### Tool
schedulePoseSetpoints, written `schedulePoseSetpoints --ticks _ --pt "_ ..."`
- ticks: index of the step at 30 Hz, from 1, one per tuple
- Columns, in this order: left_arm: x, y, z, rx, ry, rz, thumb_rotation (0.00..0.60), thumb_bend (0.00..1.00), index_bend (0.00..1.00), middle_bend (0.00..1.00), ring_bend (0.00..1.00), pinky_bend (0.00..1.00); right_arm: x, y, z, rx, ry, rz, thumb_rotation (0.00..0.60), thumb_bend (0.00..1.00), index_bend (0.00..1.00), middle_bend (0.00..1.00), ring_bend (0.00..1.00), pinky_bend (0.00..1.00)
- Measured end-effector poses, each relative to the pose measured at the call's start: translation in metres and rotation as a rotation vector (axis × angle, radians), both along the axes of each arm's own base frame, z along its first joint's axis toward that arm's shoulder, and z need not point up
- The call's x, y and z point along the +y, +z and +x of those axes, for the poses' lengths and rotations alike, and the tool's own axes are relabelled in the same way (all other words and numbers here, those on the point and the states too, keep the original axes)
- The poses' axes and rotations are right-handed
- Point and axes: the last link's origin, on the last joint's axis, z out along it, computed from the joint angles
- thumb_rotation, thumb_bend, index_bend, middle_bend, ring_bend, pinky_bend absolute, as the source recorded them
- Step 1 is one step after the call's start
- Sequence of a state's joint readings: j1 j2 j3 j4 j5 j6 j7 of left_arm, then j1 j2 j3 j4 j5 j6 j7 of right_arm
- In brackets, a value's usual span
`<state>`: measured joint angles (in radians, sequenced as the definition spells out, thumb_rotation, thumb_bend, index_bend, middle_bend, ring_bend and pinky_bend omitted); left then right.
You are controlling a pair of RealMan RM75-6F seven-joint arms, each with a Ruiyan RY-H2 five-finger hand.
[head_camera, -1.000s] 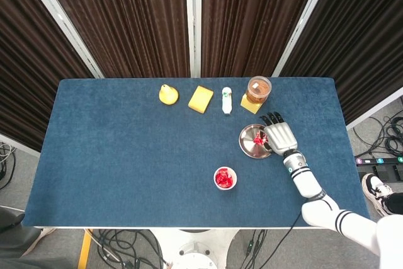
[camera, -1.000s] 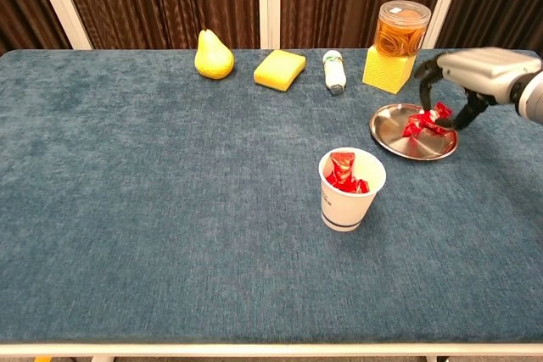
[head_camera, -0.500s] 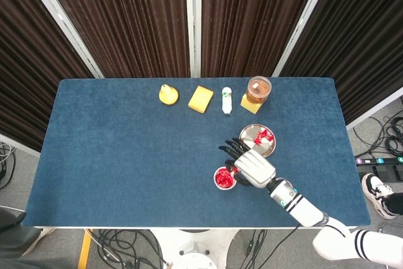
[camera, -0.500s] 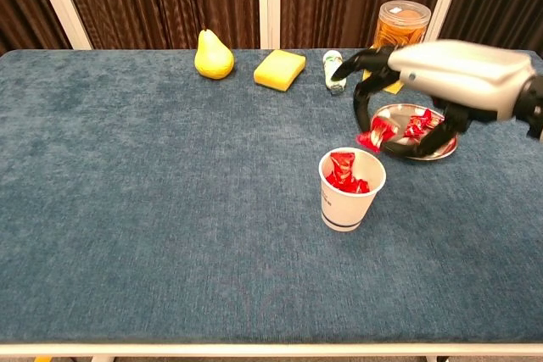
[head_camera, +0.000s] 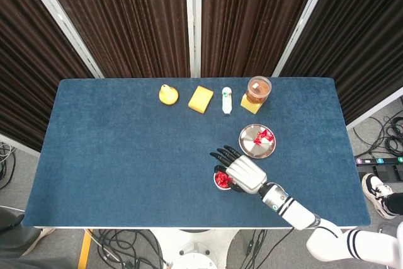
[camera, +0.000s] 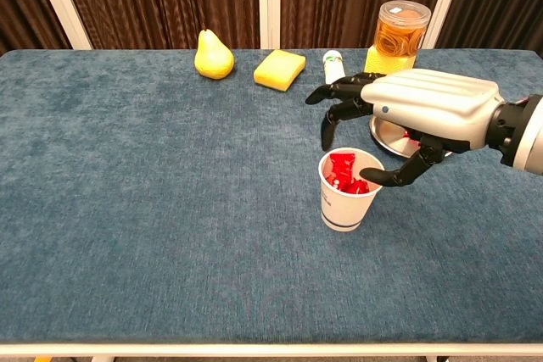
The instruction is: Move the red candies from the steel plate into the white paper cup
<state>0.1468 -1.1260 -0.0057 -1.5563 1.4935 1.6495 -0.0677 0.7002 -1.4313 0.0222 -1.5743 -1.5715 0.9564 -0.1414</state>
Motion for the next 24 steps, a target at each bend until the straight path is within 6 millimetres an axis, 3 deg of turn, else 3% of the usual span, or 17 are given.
schedulePoseSetpoints --ticks 5,9,17,24 --pt "0.002 -0.001 0.0 0.0 -0.005 -0.004 0.6 0.16 0.07 0.04 0.08 0.15 -0.009 0.009 -0.002 -0.011 -0.025 -0.042 0.6 0.4 0.3 0.04 0.0 0.0" --pt "0.002 -0.001 0.0 -0.001 -0.008 -0.005 0.6 0.16 0.07 0.04 0.08 0.15 -0.024 0.02 -0.012 -0.014 -0.085 -0.1 0.6 0.4 0.36 0.05 0.0 0.0" --pt "0.002 -0.003 -0.001 -0.006 -0.005 -0.013 0.6 0.16 0.07 0.04 0.08 0.15 -0.07 0.04 -0.064 0.083 -0.293 -0.241 0.6 0.36 0.38 0.05 0.0 0.0" --pt "0.003 -0.003 0.0 -0.003 -0.006 -0.015 0.6 0.16 0.07 0.04 0.08 0.15 -0.088 0.031 -0.094 0.165 -0.387 -0.27 0.6 0.31 0.38 0.05 0.0 0.0"
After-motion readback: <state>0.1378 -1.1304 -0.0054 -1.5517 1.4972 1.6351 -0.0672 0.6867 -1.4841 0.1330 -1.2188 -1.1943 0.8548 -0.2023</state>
